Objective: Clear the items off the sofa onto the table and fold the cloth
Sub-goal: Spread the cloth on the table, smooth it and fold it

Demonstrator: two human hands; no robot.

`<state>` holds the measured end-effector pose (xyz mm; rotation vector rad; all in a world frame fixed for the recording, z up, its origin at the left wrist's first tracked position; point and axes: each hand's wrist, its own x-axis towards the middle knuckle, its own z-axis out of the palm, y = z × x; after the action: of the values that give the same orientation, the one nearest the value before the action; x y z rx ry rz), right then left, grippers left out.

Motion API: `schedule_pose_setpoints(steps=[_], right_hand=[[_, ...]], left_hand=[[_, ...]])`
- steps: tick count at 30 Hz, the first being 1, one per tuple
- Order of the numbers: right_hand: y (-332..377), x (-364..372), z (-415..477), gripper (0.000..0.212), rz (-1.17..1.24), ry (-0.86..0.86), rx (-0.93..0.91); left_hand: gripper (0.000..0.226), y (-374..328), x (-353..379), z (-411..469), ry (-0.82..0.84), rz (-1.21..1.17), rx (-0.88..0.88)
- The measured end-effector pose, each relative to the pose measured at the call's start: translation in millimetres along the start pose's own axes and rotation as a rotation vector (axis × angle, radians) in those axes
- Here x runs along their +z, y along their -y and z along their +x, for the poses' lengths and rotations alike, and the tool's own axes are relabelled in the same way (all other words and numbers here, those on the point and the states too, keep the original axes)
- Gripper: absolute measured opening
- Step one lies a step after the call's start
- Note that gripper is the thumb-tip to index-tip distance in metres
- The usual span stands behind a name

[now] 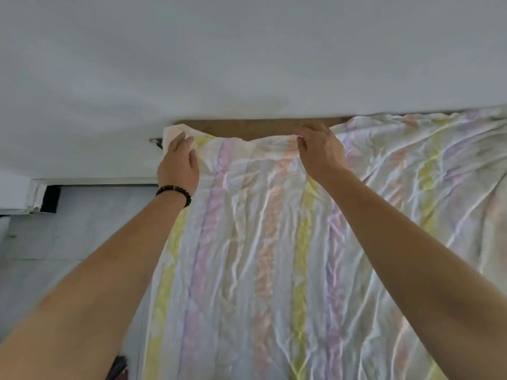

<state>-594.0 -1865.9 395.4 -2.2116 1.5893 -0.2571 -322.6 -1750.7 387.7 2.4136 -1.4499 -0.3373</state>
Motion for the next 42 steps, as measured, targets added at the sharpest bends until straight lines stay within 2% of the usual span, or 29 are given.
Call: schedule_pose_setpoints(steps=[3,6,8,12,14,16,18,21,23,27,29,33,37,39,42], right_hand=[[8.4,11.2,32.5,0.029,-0.072,0.116,-0.053],[12.8,21.6,43.1,0.030,-0.197,0.245,-0.080],[16.5,22.3,46.2,0.024,-0.186,0.160,-0.075],[41.1,22.3,48.4,0.021,0.077,-0.236,-0.002],[57.2,28.7,44.9,0.030,0.186,-0.326,0.001],[65.8,39.6,36.3,0.040,0.188,-0.354,-0.034],[73.3,64.0,25.5,0.042,0.171,-0.318,-0.068],[79.5,107.5,9.0,0.052,0.043,-0.124,-0.089],[77.8,128.1,2.8,0.057,-0.113,-0.076,-0.112],[71.4,138.8,7.2,0.063,-0.190,-0.130,-0.101],[70.3,140.3,7.3,0.068,-0.175,-0.138,-0.101],[70.3,137.7,6.4,0.081,-0.162,-0.148,-0.066],[74.0,133.3,2.5,0.079,-0.159,-0.180,-0.170],[73.9,132.4,-5.3,0.076,-0.161,-0.160,-0.205],[72.5,132.3,-24.3,0.077,-0.215,-0.039,-0.195]], left_hand=[[0.037,2.5,8.1,41.5,-0.075,-0.002,0.000],[0.037,14.3,13.4,67.9,0.077,0.136,0.080],[0.029,26.0,8.2,79.5,0.052,0.146,0.139],[0.020,38.6,-9.2,86.0,-0.305,-0.180,-0.024],[0.025,40.5,-11.8,79.6,-0.415,-0.280,-0.058],[0.035,43.4,-7.6,71.1,-0.457,-0.271,-0.041],[0.042,55.1,2.9,63.5,-0.405,-0.229,-0.050],[0.058,71.3,31.9,46.5,-0.110,-0.301,-0.141],[0.066,78.0,48.4,32.4,0.050,-0.303,-0.198],[0.061,80.9,53.7,22.0,0.011,-0.312,-0.281],[0.066,85.2,53.2,8.4,0.022,-0.282,-0.305],[0.073,91.0,49.8,-42.1,0.034,-0.161,-0.251],[0.074,95.3,48.0,-60.7,0.045,-0.160,-0.276],[0.073,95.9,45.6,-69.6,0.075,-0.163,-0.284],[0.078,92.9,39.9,-85.3,0.114,-0.116,-0.322]])
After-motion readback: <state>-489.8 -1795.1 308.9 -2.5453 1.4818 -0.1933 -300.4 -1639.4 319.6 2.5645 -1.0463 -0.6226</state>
